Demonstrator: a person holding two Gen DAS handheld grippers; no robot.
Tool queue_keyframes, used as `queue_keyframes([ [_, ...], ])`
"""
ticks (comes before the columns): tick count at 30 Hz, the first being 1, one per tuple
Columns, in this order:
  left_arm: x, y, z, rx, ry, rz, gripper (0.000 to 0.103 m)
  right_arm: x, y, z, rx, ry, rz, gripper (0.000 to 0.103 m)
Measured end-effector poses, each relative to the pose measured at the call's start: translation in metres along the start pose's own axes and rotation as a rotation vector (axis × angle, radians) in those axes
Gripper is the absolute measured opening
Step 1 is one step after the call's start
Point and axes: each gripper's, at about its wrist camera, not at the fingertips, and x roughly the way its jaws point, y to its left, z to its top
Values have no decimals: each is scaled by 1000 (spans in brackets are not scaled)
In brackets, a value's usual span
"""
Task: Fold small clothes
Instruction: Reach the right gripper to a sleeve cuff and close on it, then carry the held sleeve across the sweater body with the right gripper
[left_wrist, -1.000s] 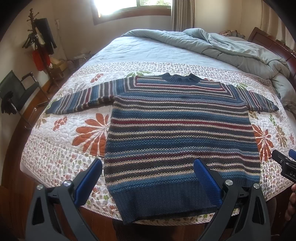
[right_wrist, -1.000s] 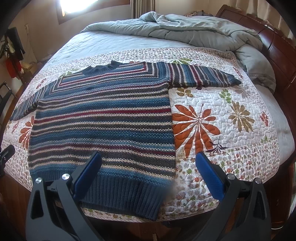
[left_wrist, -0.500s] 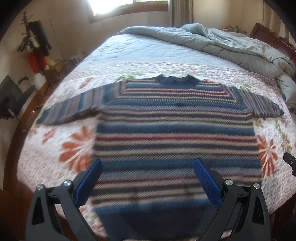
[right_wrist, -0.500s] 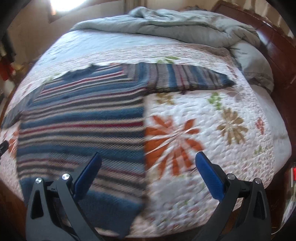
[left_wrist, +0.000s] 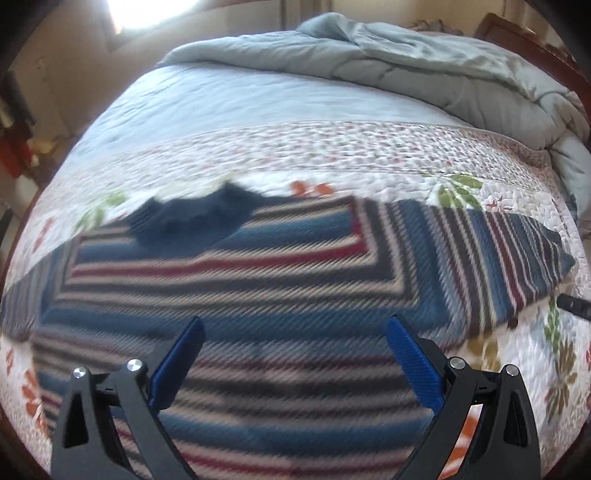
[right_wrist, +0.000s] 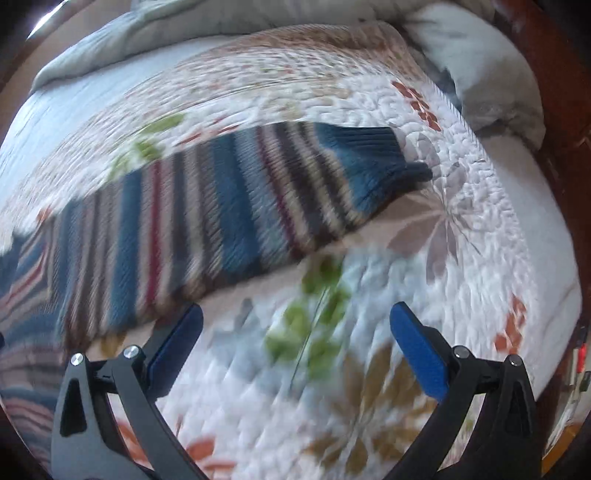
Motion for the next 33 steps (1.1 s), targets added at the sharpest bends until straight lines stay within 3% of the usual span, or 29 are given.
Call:
queue_keyframes([
  [6,27,-32,20,35,5,4,99,46,-36,45,72,42,-22,101],
  [15,40,-35,14,65,10,-6,99,81,-62,69,172,54,89,100],
  [17,40,-28,12,66,9,1,99,79,-59,72,159,29,95,82],
  [18,39,-21,11,63,7,9,99,77,-58,72,159,20,95,64],
  [19,38,-14,11,56,8,15,99,70,-54,73,148,-1,125,36],
  [21,38,-3,10,42,13,20,99,61,-46,76,136,-11,157,8],
  [26,30,38,6,-2,17,42,99,-3,3,70,16,-170,146,8],
  [29,21,68,0,-22,6,71,99,-46,57,61,-105,-258,244,8],
  [33,13,119,-10,-88,17,86,99,-84,149,31,-301,-299,336,8],
])
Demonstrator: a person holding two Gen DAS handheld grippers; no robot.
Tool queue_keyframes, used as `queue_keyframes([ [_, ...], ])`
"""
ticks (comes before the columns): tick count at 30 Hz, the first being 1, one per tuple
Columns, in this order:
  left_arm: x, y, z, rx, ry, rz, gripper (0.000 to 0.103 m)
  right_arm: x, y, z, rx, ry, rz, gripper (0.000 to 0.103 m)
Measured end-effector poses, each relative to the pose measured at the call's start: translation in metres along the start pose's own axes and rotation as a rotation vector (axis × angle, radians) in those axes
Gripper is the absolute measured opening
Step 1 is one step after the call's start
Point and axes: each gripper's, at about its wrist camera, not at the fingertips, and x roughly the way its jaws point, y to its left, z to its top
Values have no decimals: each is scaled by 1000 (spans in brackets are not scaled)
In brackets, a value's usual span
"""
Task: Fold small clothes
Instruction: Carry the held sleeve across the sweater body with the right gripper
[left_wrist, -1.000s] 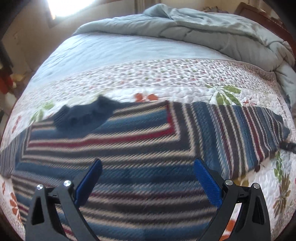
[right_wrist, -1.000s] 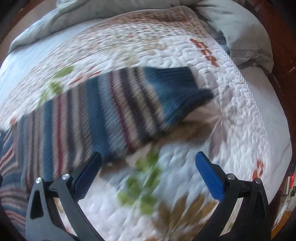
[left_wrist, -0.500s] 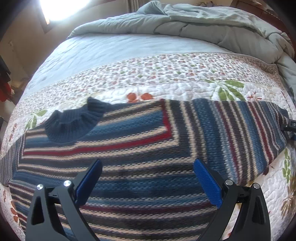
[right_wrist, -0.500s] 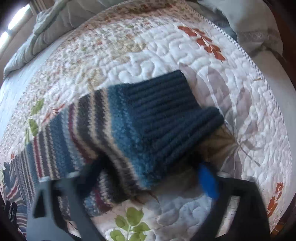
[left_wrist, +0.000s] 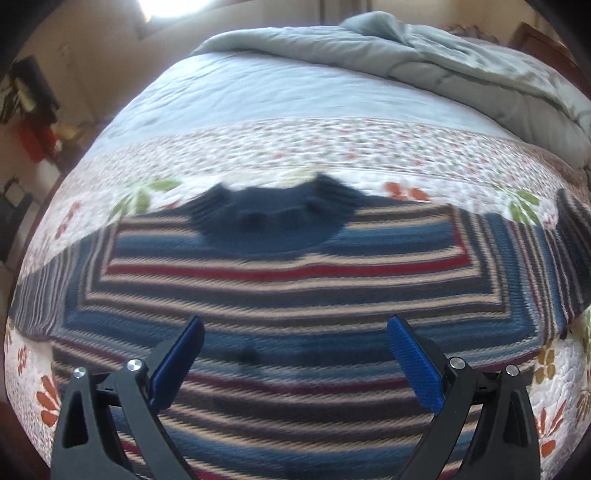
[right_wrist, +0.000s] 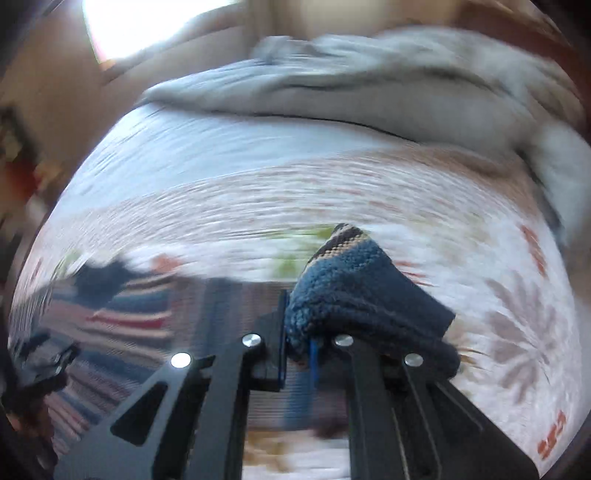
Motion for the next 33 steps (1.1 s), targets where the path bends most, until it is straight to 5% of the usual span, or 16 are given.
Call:
queue_keyframes([
  [6,-5,59,-5,-76,2,49,99,23,150,-26,-205,61,166,11],
  [8,-7,79,-6,-100,5,79,99,38,189,-43,-278,119,242,26],
  [9,-7,89,-7,-112,6,90,99,43,205,-52,-285,168,303,45],
  [10,-7,93,-8,-117,7,95,99,44,211,-58,-277,196,342,52],
  [13,-8,102,-10,-124,7,104,99,34,210,-78,-247,237,424,52],
  [17,-9,81,-6,-83,-14,88,99,12,162,-93,-147,249,426,53],
  [21,-13,20,-2,40,-42,16,99,-5,118,-117,-105,268,382,55],
  [27,-19,-101,-12,380,-120,-64,98,-21,101,-161,-95,298,414,57],
  [33,-6,-130,-26,489,-89,-120,82,-34,112,-176,-133,280,463,66],
])
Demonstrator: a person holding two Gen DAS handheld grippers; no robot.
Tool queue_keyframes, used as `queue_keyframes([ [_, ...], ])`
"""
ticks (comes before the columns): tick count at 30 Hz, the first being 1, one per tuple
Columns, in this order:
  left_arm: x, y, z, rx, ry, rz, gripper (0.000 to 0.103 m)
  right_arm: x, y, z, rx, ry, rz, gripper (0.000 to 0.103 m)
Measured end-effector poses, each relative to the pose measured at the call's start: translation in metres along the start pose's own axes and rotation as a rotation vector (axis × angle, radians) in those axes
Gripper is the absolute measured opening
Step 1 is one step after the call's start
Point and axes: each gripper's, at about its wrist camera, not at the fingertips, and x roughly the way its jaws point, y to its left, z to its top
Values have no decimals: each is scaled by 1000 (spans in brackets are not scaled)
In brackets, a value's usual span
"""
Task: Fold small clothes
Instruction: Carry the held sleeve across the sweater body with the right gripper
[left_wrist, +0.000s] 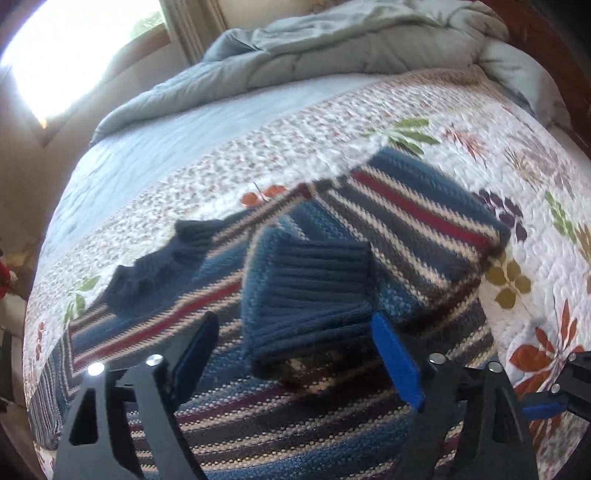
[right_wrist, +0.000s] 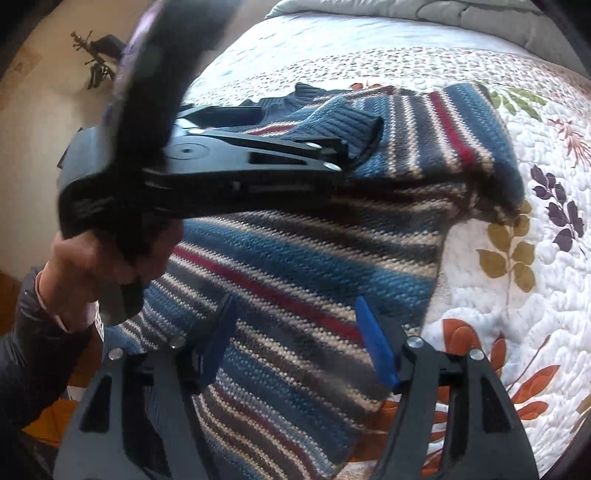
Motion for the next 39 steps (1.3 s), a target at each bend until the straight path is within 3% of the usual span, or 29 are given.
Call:
queue_keyframes([
  [4,11,5,-9,27,14,-85,61,10,-5,2,21,6,-6,66],
  [6,18,7,-7,17,24,-105,37,11,-11,2,48,0,-13,66],
  [9,17,16,-3,-31,11,-164,13,14,-19,3,81,5,3,67],
  [11,14,20,0,-48,-6,-170,11,15,-21,2,84,10,-7,67],
  [15,-4,49,-3,-157,-72,-193,10,13,-24,1,87,11,-12,68],
  [22,-27,145,-22,-369,-140,-100,9,14,-20,9,89,-2,-13,68],
  [27,-31,221,-54,-496,-133,13,8,21,-8,19,74,3,-7,68],
  [29,-18,238,-67,-502,-78,18,10,25,-3,23,61,7,-6,68],
  [31,-5,250,-81,-528,-24,35,16,30,3,27,41,12,-20,68],
  [34,-2,269,-106,-606,-9,68,42,35,10,30,14,17,-50,68],
  [36,-8,278,-123,-671,-41,8,57,38,11,32,6,23,-68,69],
  [39,-11,277,-137,-702,-16,-67,62,38,12,35,9,27,-80,69],
])
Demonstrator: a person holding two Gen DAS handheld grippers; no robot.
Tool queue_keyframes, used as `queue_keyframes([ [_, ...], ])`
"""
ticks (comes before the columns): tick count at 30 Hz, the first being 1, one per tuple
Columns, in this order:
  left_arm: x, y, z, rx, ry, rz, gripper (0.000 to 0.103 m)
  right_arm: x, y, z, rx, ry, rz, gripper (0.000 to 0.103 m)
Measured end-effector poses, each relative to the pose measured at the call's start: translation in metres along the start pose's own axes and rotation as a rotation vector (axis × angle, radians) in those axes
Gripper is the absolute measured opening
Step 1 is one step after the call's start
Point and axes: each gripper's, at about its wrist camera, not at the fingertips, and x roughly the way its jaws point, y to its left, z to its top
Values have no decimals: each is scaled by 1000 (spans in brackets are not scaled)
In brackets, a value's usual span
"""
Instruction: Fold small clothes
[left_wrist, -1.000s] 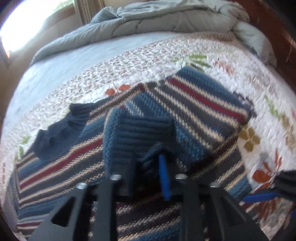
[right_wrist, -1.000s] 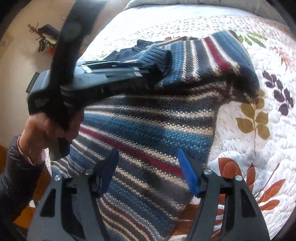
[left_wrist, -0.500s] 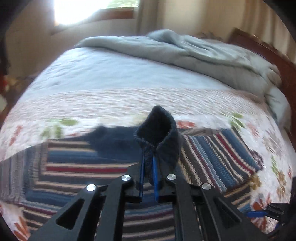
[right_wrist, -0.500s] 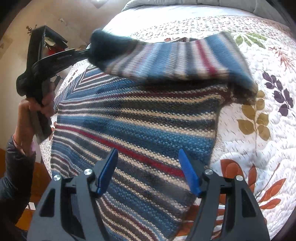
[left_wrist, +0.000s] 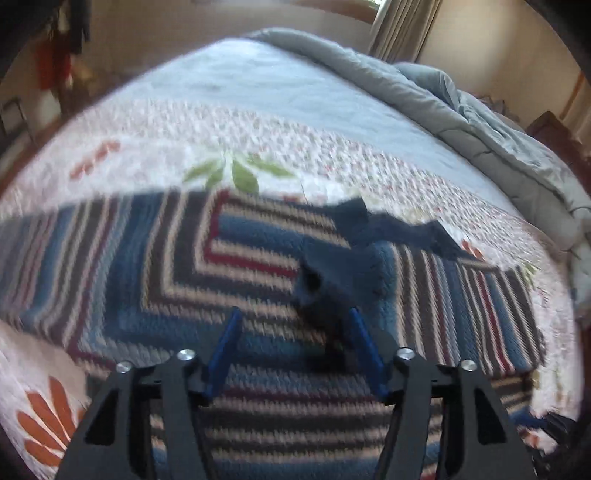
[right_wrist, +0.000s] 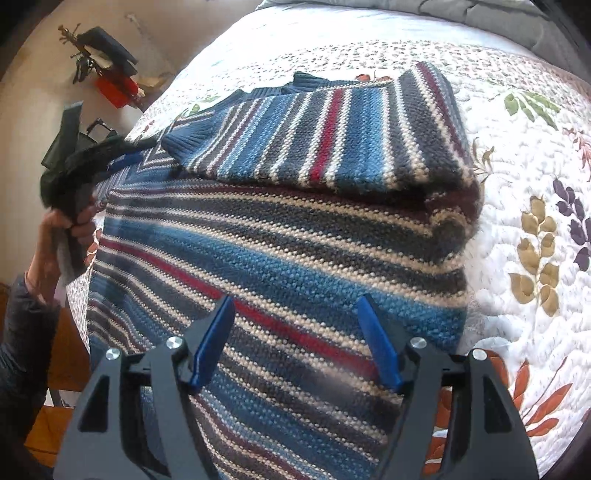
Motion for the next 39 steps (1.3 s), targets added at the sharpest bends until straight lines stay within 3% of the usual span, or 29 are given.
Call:
queue_keyframes([
  [3,9,-5,-7,-8,49,-71,62,-16,-9,12,24,-47,-33,69],
  [6,16,-17,-3,-30,63,-125,63,-34,-28,40,86,-97,-67,79],
  [10,41,-34,11,-50,112,-111,66,-22,-54,87,101,-66,-178,79],
  [11,47,-37,13,-52,128,-106,62,-17,-60,93,109,-53,-190,79],
  [13,58,-44,16,-26,139,-89,39,-1,-78,106,163,-15,-168,79],
  [14,61,-44,17,-11,132,-71,19,5,-84,110,188,-4,-153,79],
  [16,65,-44,22,-29,129,-99,10,18,-99,116,233,16,-123,79],
  [17,66,-41,25,-56,128,-119,10,26,-106,116,253,30,-97,76],
  [19,64,-44,29,-49,114,-119,9,37,-112,117,287,50,-30,33],
  [21,60,-53,30,-7,90,-113,9,34,-112,117,296,34,7,22],
  [24,56,-66,29,31,60,-112,9,11,-110,116,259,-24,33,18],
  [27,64,-77,24,36,65,-97,9,-4,-120,107,300,-44,-9,17],
  [30,77,-89,17,70,66,-39,10,0,-134,97,340,-33,-69,18],
  [33,81,-93,15,102,61,-3,10,6,-145,89,369,-37,-29,32],
  [36,75,-85,16,69,70,-25,13,-5,-138,79,356,-67,8,61],
  [39,54,-73,11,22,55,-42,20,-17,-125,64,314,-64,34,65],
])
